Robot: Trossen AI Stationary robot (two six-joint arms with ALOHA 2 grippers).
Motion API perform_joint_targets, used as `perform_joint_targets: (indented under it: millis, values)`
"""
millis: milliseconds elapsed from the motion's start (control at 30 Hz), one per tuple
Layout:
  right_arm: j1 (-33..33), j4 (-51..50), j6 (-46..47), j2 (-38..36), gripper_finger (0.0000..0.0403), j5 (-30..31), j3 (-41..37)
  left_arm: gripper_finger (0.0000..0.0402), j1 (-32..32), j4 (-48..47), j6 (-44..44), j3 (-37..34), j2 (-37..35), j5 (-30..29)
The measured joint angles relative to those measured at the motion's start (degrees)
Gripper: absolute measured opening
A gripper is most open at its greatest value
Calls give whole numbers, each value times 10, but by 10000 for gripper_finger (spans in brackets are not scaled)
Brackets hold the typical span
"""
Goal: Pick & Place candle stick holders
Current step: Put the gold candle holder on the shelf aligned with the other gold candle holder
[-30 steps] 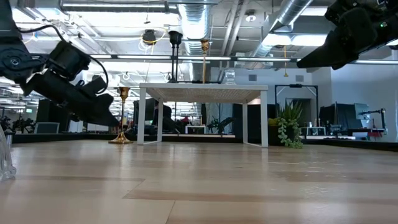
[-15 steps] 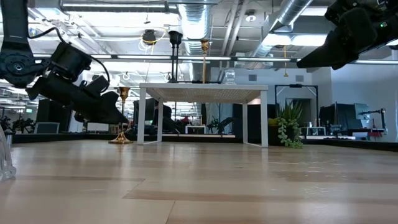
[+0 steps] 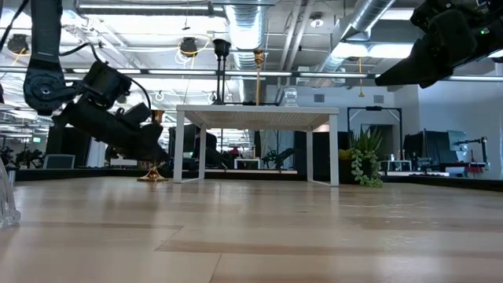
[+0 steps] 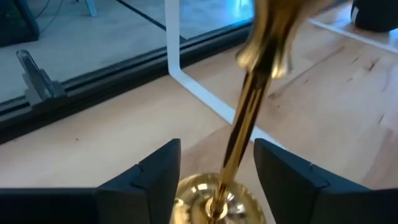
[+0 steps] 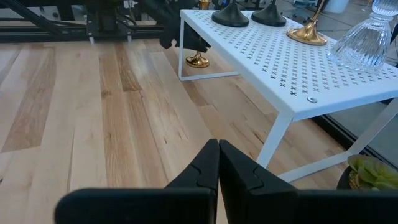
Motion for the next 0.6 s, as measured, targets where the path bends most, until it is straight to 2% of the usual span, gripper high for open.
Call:
perform_joint_targets:
  millis: [200, 467, 600]
  values:
    - [0, 0, 0, 0, 0, 0, 0, 145, 0, 0, 0, -4, 13, -3]
    - [0, 0, 0, 0, 0, 0, 0, 19, 0, 0, 3, -4, 13, -3]
    - [0, 0, 0, 0, 0, 0, 0, 19, 0, 0, 3, -5, 13, -3]
